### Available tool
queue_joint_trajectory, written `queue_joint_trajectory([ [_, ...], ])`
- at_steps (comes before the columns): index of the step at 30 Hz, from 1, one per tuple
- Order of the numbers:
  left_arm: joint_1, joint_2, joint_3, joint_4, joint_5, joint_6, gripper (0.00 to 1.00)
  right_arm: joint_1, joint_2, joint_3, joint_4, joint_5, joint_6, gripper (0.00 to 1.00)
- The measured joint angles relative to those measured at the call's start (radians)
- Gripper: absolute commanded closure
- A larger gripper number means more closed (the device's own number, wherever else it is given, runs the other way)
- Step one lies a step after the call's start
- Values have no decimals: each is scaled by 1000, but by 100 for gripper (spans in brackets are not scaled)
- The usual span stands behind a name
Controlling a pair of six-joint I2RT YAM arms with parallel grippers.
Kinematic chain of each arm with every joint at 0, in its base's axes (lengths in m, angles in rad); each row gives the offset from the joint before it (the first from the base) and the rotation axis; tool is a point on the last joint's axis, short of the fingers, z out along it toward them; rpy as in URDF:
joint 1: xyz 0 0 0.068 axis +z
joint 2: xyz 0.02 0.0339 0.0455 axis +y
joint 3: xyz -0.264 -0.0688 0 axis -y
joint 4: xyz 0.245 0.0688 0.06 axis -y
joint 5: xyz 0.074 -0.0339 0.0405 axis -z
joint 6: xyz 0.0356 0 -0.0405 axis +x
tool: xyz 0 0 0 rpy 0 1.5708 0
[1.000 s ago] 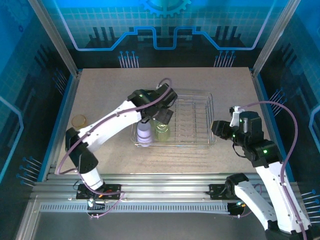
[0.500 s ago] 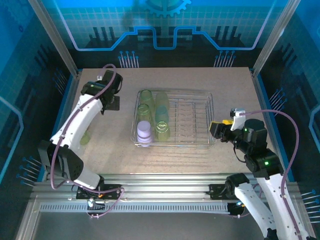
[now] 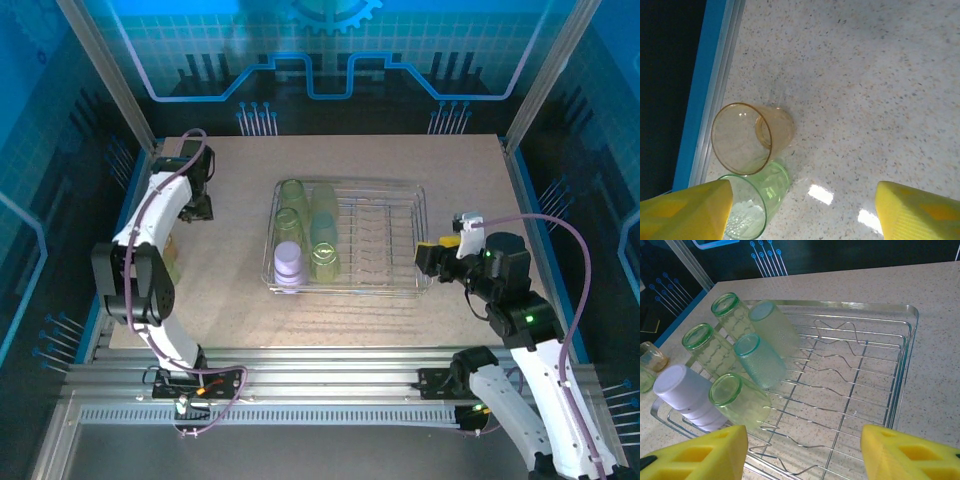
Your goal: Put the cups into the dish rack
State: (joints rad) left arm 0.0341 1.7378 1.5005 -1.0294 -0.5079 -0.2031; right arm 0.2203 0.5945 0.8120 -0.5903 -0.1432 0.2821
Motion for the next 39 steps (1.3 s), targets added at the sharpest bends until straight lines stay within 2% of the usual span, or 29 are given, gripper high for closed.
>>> queue_joint_trajectory([
  [8, 106, 62, 0, 36, 34, -11, 40, -1, 21, 29, 0, -8, -11, 39],
  [15, 172, 91, -58, 71, 64, -50, 42, -1, 47, 52, -8, -19, -10, 39],
  [20, 192, 114, -63, 84, 89, -60, 43, -1, 63, 80, -7, -23, -10, 39],
  [25, 195, 148, -63, 101, 115, -66, 51, -1, 66, 84, -9, -26, -10, 39],
  [30, 195, 188, -64, 116, 140, -68, 54, -1, 66, 98, -19, -26, -9, 39],
  [39, 195, 214, -64, 128, 161, -81, 75, -1, 25, 99, -32, -22, 17, 40],
])
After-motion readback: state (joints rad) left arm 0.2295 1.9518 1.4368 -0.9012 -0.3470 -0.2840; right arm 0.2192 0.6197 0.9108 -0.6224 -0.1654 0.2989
